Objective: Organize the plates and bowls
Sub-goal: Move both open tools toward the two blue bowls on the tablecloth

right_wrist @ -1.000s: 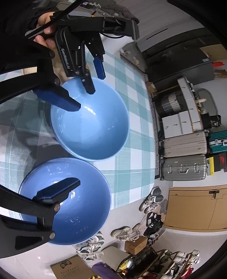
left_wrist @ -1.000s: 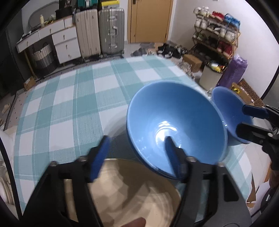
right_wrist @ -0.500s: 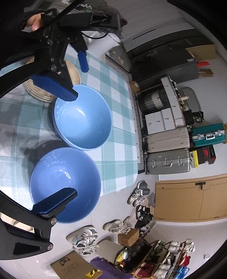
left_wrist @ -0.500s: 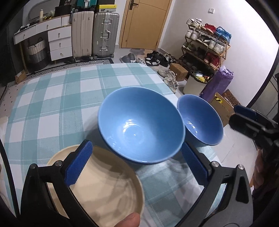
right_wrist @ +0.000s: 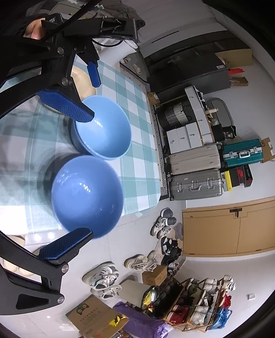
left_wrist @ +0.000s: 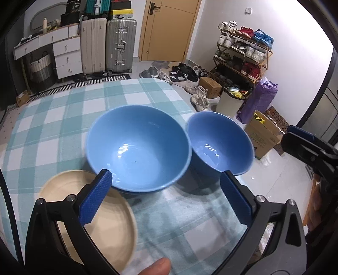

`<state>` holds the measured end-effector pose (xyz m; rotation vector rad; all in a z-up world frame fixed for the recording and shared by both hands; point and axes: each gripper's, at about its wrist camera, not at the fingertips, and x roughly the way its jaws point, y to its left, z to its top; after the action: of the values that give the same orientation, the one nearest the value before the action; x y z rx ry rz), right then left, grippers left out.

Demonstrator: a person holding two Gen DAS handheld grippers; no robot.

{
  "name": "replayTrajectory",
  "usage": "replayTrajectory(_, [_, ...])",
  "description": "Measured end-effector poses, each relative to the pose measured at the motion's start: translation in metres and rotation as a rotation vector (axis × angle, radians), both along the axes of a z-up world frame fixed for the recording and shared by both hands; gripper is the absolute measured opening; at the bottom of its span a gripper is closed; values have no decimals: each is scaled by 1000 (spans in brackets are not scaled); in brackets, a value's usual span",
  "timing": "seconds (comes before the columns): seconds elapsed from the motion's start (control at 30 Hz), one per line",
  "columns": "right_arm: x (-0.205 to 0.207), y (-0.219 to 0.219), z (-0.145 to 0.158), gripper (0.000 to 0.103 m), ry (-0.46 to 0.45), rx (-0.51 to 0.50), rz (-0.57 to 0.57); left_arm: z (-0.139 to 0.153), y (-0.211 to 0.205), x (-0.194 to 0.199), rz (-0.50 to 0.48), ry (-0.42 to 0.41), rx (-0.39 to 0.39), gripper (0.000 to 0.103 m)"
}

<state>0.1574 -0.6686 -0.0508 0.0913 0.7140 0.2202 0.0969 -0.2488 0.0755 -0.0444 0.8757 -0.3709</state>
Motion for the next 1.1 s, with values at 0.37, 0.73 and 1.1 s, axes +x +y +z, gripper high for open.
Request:
replayTrajectory(0.37, [-4,-46,-12,102,23,31,-68,-24,-39,-1,-44,86,-56,94])
replayTrajectory(0.73, [10,-73,-32,102,57,42,-103,-38,-69,11,-103,130,-105,52])
replayTrajectory(1.1, [38,-88,-65,102,118,65,-113,-61,-83,38,-82,189,-120,42])
